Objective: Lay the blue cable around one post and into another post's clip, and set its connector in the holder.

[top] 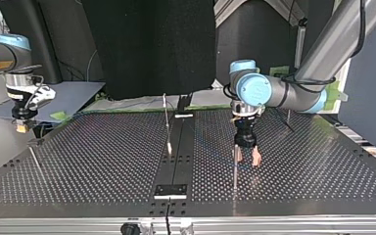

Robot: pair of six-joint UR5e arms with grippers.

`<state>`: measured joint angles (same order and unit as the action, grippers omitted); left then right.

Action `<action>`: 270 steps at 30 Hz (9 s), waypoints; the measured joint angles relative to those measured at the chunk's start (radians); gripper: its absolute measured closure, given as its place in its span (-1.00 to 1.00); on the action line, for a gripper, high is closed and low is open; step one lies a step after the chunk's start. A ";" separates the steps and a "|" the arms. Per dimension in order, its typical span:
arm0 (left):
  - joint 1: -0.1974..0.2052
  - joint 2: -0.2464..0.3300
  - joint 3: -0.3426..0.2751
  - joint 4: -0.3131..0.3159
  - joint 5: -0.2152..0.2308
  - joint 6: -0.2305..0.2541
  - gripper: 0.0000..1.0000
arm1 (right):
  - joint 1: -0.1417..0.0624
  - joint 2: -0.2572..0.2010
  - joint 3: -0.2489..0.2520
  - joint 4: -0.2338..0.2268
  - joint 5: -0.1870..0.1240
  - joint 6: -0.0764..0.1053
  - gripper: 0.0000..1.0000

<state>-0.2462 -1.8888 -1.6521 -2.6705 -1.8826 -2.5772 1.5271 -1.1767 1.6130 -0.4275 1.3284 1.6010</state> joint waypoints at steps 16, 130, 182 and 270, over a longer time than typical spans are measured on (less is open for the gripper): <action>-0.001 0.000 0.000 -0.003 0.001 0.002 -1.00 | -0.021 0.051 -0.078 0.097 -0.139 -0.049 0.98; 0.000 0.000 -0.001 -0.003 -0.008 0.009 -1.00 | -0.002 0.134 -0.201 0.083 -0.145 -0.050 -0.75; -0.020 0.006 -0.001 -0.092 -0.082 0.047 -1.00 | 0.011 0.136 -0.202 0.057 -0.147 -0.045 -1.00; -0.120 0.287 0.027 -0.546 -0.121 0.465 -1.00 | 0.012 0.136 -0.201 0.057 -0.149 -0.045 -1.00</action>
<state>-0.3659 -1.6015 -1.6248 -3.2164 -2.0035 -2.1123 1.5391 -1.0410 1.4119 -0.3701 1.1798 1.5555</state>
